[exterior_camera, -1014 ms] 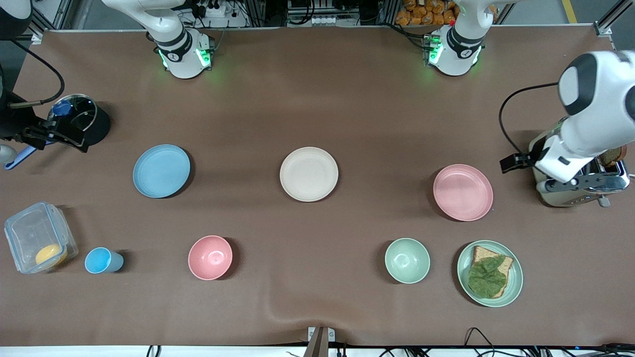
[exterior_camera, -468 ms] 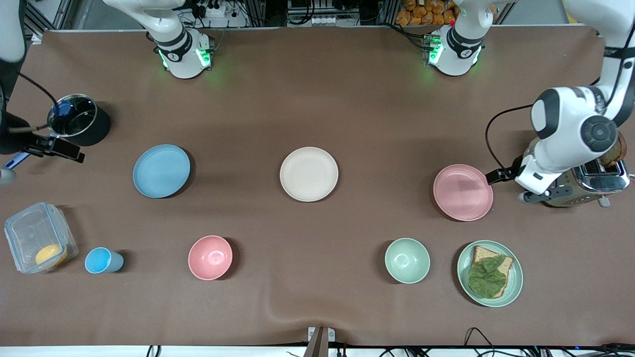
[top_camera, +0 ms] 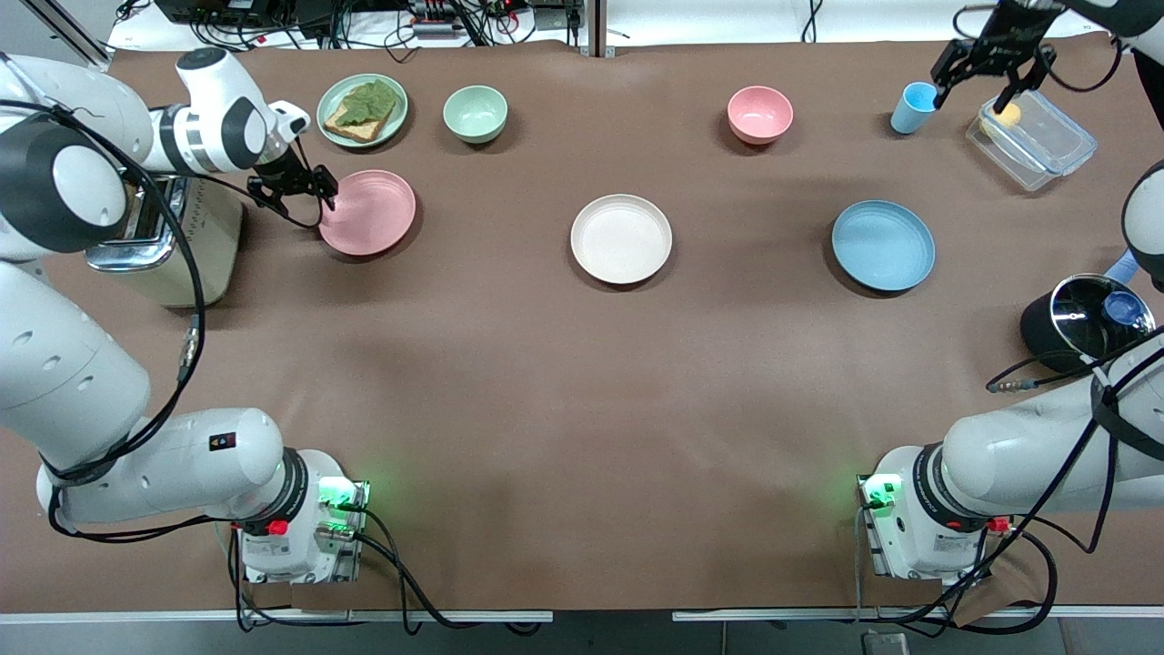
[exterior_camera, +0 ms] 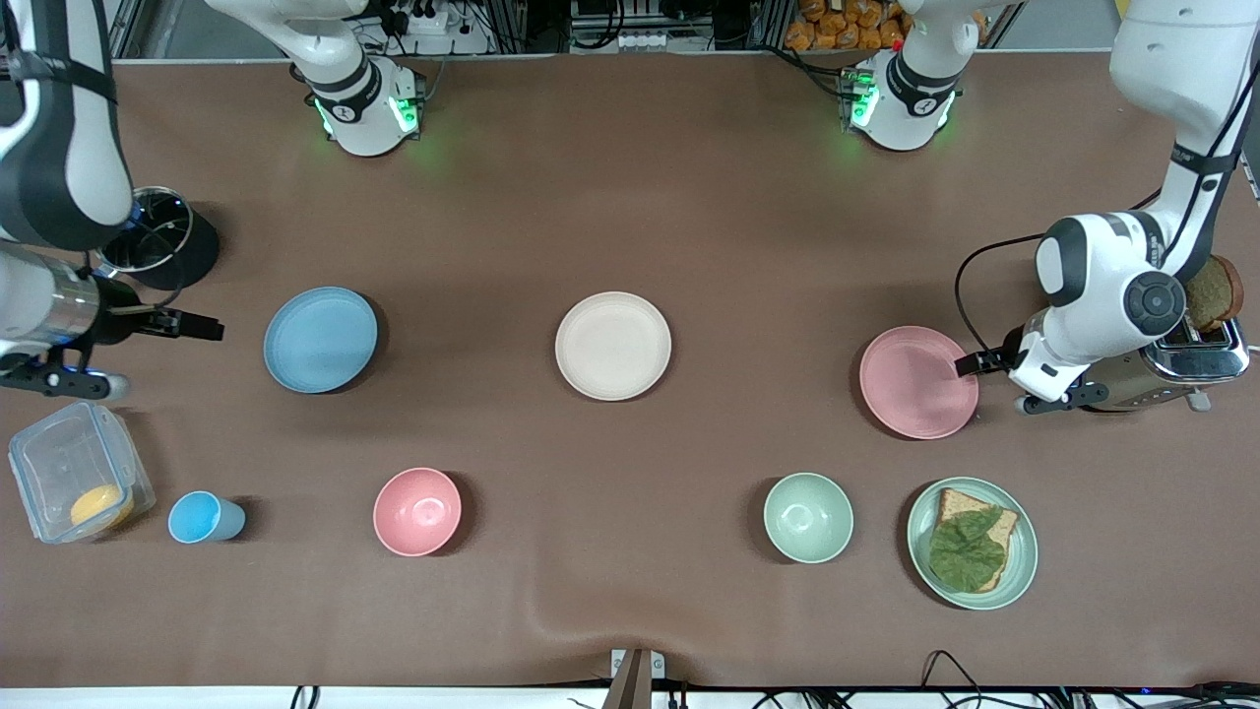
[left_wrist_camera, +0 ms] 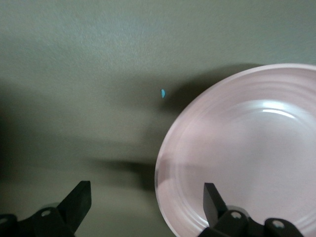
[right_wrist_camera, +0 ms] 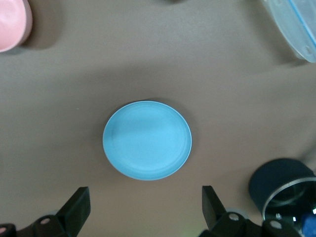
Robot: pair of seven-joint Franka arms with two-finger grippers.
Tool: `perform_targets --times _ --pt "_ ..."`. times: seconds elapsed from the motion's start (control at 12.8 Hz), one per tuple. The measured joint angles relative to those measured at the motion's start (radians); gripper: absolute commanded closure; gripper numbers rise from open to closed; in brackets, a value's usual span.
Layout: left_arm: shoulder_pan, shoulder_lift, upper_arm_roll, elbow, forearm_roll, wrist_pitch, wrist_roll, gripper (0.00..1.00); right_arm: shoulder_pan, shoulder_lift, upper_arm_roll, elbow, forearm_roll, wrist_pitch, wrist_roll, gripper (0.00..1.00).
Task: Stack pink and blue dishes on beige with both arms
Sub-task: 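Lower the left gripper to the pink plate while the right gripper reaches the blue plate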
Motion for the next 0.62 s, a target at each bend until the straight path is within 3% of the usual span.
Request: perform_targets --times 0.62 --pt "0.001 0.050 -0.002 0.004 0.000 0.037 0.000 0.50 -0.182 0.025 -0.004 -0.371 0.109 0.430 -0.384 0.00"
